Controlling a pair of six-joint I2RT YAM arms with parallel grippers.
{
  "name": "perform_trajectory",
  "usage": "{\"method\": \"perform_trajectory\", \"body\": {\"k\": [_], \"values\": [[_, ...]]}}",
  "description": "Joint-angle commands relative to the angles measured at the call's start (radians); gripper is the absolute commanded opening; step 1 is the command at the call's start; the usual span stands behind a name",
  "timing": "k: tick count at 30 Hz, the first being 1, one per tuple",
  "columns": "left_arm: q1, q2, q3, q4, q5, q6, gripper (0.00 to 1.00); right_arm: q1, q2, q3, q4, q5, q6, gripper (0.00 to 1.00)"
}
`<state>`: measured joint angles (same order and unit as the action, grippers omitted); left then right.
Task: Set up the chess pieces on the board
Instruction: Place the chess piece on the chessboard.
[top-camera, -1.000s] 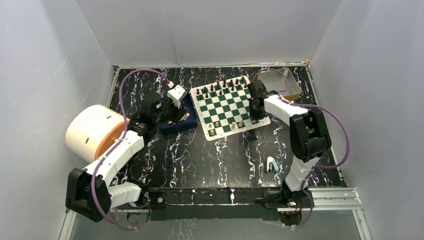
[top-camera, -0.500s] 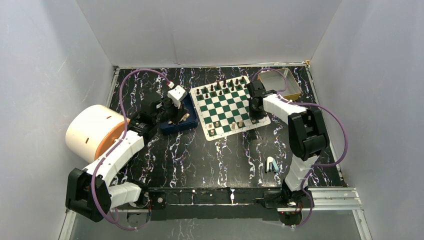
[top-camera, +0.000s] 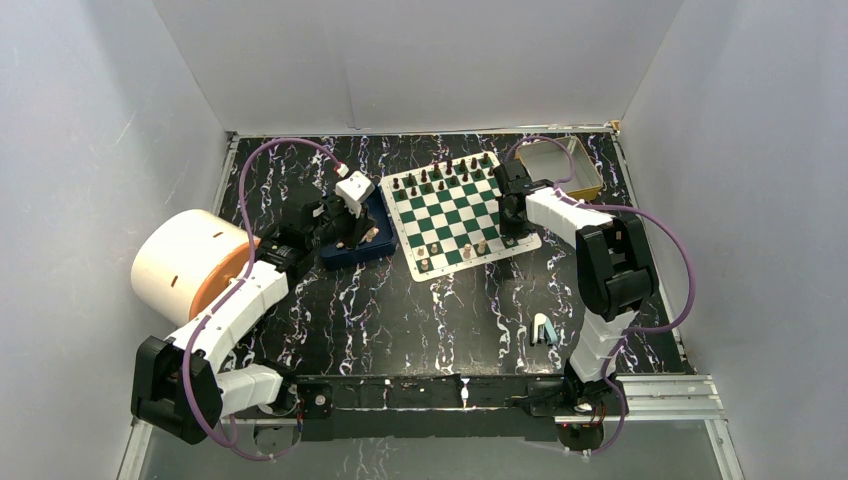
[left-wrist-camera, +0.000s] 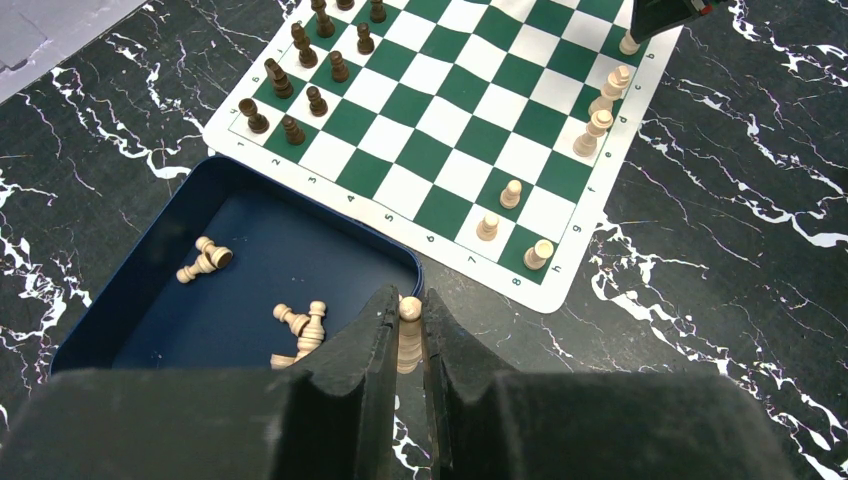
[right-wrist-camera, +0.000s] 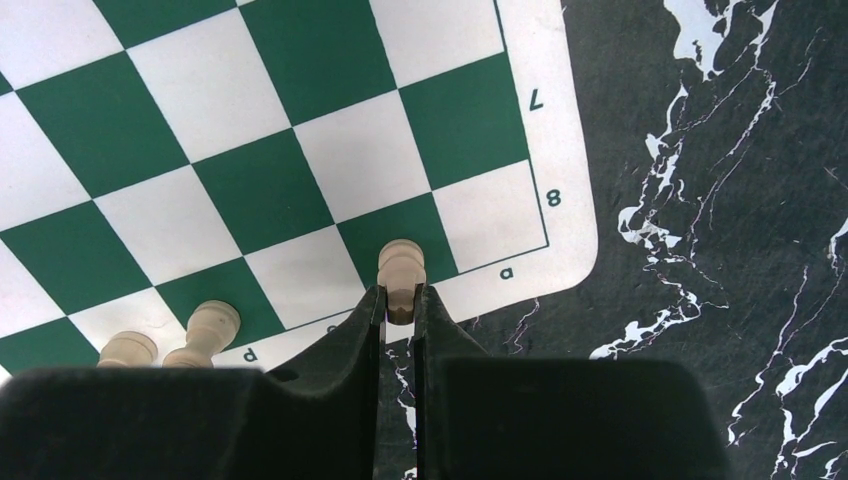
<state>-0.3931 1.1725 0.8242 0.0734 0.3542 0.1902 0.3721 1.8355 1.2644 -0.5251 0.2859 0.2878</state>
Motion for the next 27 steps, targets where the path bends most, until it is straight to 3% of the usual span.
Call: {"method": "perform_trajectory", "body": {"k": [1,17,22,27], "values": [[-0.004,-0.031,0.002,0.005,-0.003,0.01,0.0,-0.008,0.008,0.029,0.002,0.01,-0.005,0.19],[-0.005,-0.02,0.013,0.044,0.031,-0.056,0.0,-0.008,-0.092,0.09,-0.056,-0.048,0.023,0.48],[-0.004,-0.028,0.03,0.091,0.062,-0.148,0.0,-0.008,-0.172,0.083,-0.034,-0.169,0.049,0.52],[-0.005,-0.036,-0.001,0.235,0.095,-0.343,0.0,-0.01,-0.274,-0.005,0.128,-0.399,0.074,0.54]]}}
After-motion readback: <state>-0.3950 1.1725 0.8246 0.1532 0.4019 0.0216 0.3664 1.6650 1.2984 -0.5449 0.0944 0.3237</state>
